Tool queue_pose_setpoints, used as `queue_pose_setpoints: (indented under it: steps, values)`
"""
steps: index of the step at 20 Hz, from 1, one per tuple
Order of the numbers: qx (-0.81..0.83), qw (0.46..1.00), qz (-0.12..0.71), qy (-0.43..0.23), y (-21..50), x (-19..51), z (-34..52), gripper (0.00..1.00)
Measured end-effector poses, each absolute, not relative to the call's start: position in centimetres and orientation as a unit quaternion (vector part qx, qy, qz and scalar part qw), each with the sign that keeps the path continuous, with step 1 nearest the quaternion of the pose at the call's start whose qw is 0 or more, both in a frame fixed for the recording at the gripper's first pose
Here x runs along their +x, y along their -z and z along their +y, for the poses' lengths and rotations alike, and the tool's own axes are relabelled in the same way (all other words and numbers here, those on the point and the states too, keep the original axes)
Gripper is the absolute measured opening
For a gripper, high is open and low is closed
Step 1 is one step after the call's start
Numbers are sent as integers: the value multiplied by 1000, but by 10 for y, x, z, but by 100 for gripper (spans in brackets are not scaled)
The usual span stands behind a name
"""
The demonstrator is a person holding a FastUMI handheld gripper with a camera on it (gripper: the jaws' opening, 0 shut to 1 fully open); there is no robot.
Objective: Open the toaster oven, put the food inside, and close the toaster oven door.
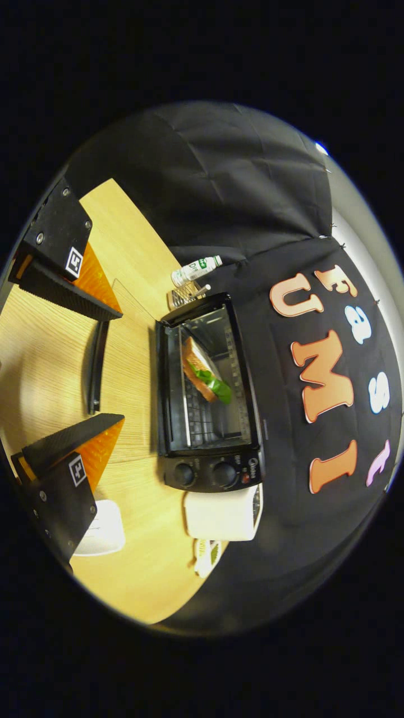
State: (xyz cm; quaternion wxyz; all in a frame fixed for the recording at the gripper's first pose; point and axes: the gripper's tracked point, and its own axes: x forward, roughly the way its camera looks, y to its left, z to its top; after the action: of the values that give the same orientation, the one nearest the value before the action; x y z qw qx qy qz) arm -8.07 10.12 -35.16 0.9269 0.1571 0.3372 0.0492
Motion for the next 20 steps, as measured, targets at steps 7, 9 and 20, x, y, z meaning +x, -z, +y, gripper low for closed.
queue_pose_setpoints:
  steps: [7,9,20]
  values:
    - [158,908,387,-40,380,-111,94,98]
    - [157,902,401,-42,390,-113,102,98]
    - [163,902,397,-47,387,-85,125,97]
